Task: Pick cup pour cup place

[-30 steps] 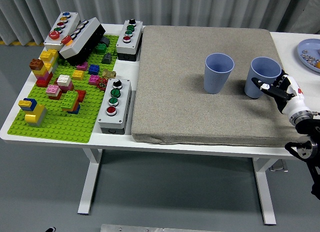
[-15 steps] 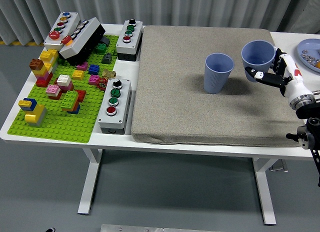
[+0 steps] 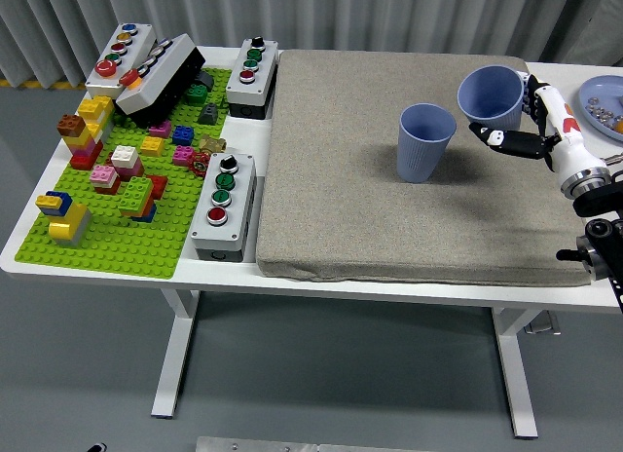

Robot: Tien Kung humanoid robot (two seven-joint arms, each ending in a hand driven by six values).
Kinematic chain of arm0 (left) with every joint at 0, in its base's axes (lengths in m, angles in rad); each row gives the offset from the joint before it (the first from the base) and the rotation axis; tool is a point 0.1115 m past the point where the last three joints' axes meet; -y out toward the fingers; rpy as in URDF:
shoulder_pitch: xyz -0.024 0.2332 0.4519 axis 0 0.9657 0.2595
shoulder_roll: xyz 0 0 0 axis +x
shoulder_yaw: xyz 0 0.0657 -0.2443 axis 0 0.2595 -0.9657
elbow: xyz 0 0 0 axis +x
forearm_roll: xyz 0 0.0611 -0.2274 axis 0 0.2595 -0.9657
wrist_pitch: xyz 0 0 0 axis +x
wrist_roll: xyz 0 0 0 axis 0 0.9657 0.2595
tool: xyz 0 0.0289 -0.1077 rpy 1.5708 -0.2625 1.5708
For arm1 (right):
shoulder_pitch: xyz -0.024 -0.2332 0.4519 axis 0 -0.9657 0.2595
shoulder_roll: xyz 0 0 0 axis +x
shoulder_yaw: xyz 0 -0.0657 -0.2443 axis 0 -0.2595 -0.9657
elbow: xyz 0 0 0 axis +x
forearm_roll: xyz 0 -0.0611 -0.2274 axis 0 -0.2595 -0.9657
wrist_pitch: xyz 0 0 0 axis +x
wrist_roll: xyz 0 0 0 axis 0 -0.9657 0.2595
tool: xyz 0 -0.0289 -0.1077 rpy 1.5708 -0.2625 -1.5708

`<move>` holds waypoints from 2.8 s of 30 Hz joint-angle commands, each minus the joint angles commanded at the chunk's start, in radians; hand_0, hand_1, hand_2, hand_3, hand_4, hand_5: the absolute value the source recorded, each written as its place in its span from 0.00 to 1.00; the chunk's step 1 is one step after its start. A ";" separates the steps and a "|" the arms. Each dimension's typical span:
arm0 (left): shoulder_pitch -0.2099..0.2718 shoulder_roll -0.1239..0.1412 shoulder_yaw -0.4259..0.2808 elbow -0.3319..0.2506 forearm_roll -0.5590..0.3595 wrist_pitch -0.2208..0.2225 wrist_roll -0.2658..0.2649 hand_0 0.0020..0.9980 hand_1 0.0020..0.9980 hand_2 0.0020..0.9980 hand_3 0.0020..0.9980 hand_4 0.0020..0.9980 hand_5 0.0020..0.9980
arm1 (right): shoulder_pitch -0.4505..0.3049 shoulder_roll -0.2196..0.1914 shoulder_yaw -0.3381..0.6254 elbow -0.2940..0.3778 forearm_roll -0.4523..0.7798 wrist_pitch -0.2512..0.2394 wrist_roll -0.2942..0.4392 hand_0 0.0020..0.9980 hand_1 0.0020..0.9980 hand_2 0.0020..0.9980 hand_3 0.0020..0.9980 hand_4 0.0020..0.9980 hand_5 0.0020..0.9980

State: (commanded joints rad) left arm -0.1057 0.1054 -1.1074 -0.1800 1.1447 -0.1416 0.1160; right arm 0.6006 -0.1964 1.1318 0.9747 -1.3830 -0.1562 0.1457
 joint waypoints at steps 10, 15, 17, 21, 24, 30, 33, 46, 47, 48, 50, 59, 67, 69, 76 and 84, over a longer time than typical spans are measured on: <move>-0.002 0.002 0.003 0.000 0.002 0.000 0.000 0.81 0.76 0.81 0.75 0.53 1.00 | 0.029 -0.009 -0.025 -0.023 -0.094 -0.015 -0.006 0.76 0.60 0.49 0.56 0.71 0.11; -0.004 0.002 -0.001 0.000 0.003 0.001 -0.001 0.81 0.76 0.81 0.75 0.53 1.00 | 0.040 -0.009 -0.027 -0.018 -0.183 -0.023 -0.020 0.76 0.61 0.49 0.56 0.70 0.11; -0.005 0.002 -0.002 0.000 0.003 0.001 -0.001 0.81 0.76 0.81 0.75 0.53 1.00 | 0.044 -0.007 -0.028 -0.016 -0.216 -0.027 -0.025 0.76 0.61 0.49 0.56 0.70 0.11; -0.008 0.003 -0.001 0.000 0.004 0.001 -0.001 0.81 0.76 0.81 0.75 0.53 1.00 | 0.056 -0.003 -0.038 -0.017 -0.262 -0.030 -0.034 0.76 0.61 0.49 0.56 0.70 0.11; -0.009 0.003 -0.001 0.000 0.003 0.001 -0.001 0.81 0.76 0.81 0.75 0.53 1.00 | 0.066 -0.001 -0.044 -0.024 -0.284 -0.032 -0.038 0.76 0.61 0.49 0.56 0.70 0.10; -0.009 0.004 -0.001 0.000 0.003 0.001 -0.001 0.81 0.76 0.81 0.75 0.53 1.00 | 0.078 0.000 -0.047 -0.025 -0.318 -0.038 -0.044 0.76 0.61 0.49 0.56 0.70 0.10; -0.010 0.004 -0.001 0.000 0.003 0.002 -0.001 0.81 0.76 0.81 0.75 0.53 1.00 | 0.081 0.001 -0.050 -0.024 -0.354 -0.045 -0.049 0.76 0.61 0.49 0.56 0.70 0.10; -0.011 0.007 0.002 0.000 0.000 0.002 0.000 0.81 0.76 0.81 0.75 0.53 1.00 | 0.101 0.000 -0.104 -0.030 -0.466 -0.090 -0.082 0.76 0.61 0.49 0.56 0.70 0.10; -0.011 0.007 0.002 0.000 0.000 0.002 0.000 0.81 0.76 0.81 0.75 0.53 1.00 | 0.101 0.000 -0.105 -0.031 -0.467 -0.091 -0.083 0.76 0.61 0.49 0.56 0.70 0.10; -0.011 0.007 0.002 0.000 0.000 0.002 0.000 0.81 0.76 0.81 0.75 0.53 1.00 | 0.102 0.002 -0.111 -0.032 -0.478 -0.099 -0.088 0.77 0.61 0.49 0.56 0.70 0.10; -0.011 0.007 0.002 0.000 -0.001 0.002 0.000 0.81 0.76 0.81 0.75 0.53 1.00 | 0.104 0.003 -0.120 -0.032 -0.487 -0.107 -0.094 0.77 0.61 0.49 0.56 0.70 0.10; -0.012 0.010 0.003 0.000 -0.003 0.002 0.001 0.81 0.76 0.81 0.75 0.53 1.00 | 0.118 -0.006 -0.157 -0.032 -0.507 -0.124 -0.105 0.77 0.62 0.49 0.56 0.70 0.10; -0.010 0.010 0.002 0.000 -0.004 0.003 0.001 0.81 0.76 0.81 0.75 0.53 1.00 | 0.126 -0.014 -0.188 -0.023 -0.523 -0.137 -0.111 0.78 0.62 0.49 0.55 0.70 0.10; -0.011 0.010 0.002 0.000 -0.003 0.003 0.001 0.81 0.76 0.81 0.75 0.53 1.00 | 0.130 -0.016 -0.195 -0.022 -0.526 -0.139 -0.115 0.78 0.62 0.49 0.55 0.70 0.10; -0.011 0.011 0.007 0.000 -0.008 0.003 0.001 0.81 0.76 0.81 0.75 0.53 1.00 | 0.140 -0.026 -0.222 -0.021 -0.528 -0.141 -0.122 0.78 0.62 0.49 0.55 0.70 0.10; -0.007 0.013 0.010 0.000 -0.010 0.003 0.001 0.81 0.76 0.81 0.75 0.53 1.00 | 0.149 -0.032 -0.247 -0.017 -0.536 -0.147 -0.132 0.78 0.62 0.50 0.55 0.70 0.10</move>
State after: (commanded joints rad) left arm -0.1130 0.1184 -1.0977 -0.1800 1.1351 -0.1389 0.1175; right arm 0.7494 -0.2288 0.8847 0.9577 -1.9193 -0.3027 0.0133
